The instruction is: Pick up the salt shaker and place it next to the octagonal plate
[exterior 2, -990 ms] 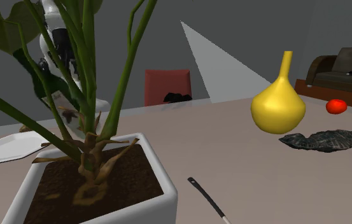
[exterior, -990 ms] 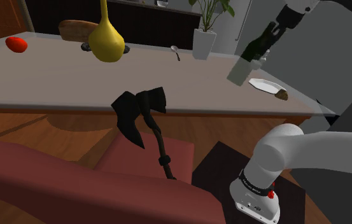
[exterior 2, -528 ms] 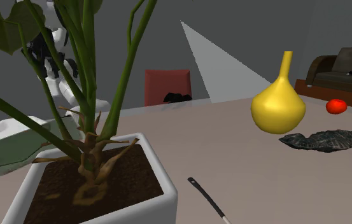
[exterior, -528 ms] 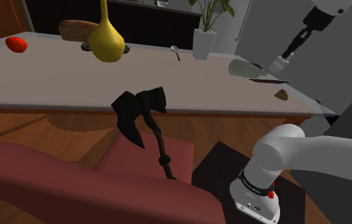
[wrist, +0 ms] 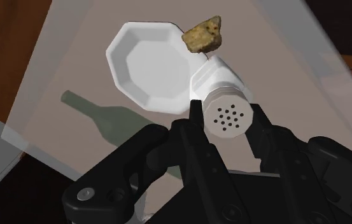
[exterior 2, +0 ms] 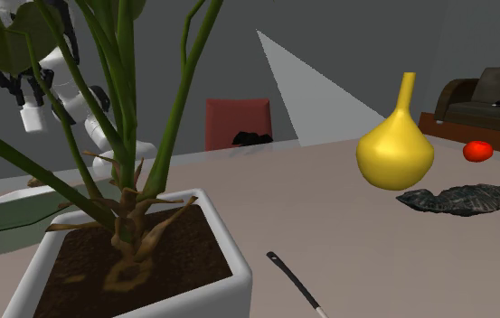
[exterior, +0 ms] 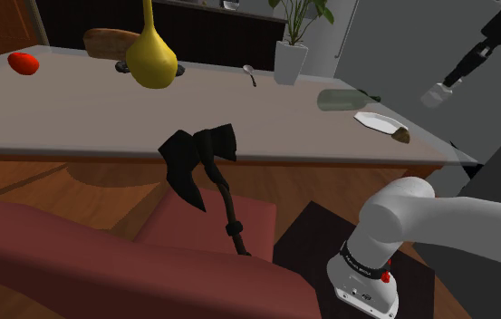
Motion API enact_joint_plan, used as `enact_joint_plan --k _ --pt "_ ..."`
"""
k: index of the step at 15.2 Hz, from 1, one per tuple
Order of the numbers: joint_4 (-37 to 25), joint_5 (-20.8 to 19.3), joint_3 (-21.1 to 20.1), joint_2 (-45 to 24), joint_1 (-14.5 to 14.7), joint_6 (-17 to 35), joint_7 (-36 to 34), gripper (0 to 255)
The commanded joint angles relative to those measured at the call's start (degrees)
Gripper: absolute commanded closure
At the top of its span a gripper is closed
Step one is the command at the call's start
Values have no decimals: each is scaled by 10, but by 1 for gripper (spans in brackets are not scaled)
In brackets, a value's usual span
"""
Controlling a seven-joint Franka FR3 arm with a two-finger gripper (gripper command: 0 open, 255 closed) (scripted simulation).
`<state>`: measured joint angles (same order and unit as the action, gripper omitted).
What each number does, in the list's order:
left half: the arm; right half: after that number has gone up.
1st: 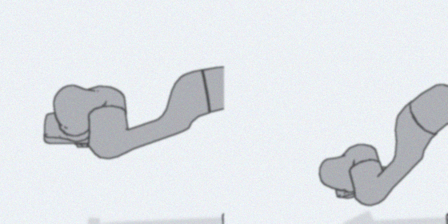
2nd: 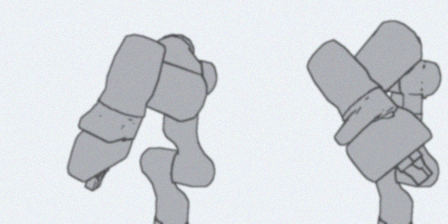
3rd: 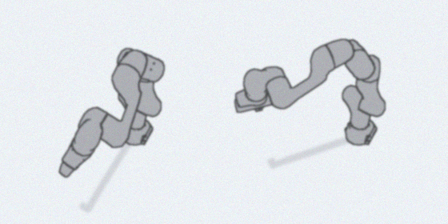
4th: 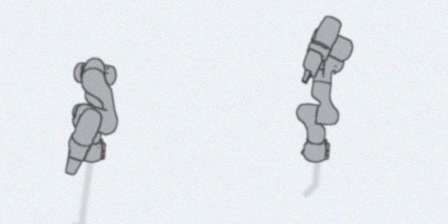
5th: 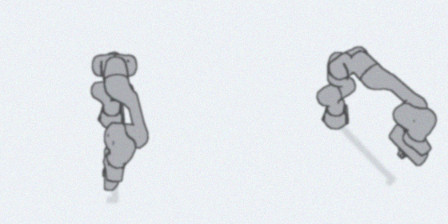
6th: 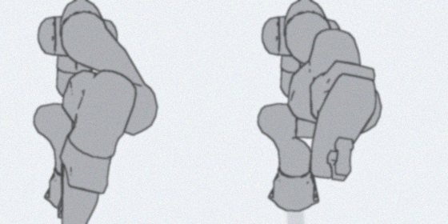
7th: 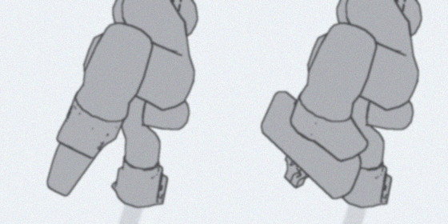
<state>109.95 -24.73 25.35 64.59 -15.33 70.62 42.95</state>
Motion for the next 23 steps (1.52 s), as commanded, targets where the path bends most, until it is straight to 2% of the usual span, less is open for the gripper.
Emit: enact_joint_plan --k 1,3,23 --pt "-26 -16 17 1 1 -19 27 255" --pt "-52 -31 32 2 2 -35 53 255" --pt "160 -77 68 134 -39 47 39 255"
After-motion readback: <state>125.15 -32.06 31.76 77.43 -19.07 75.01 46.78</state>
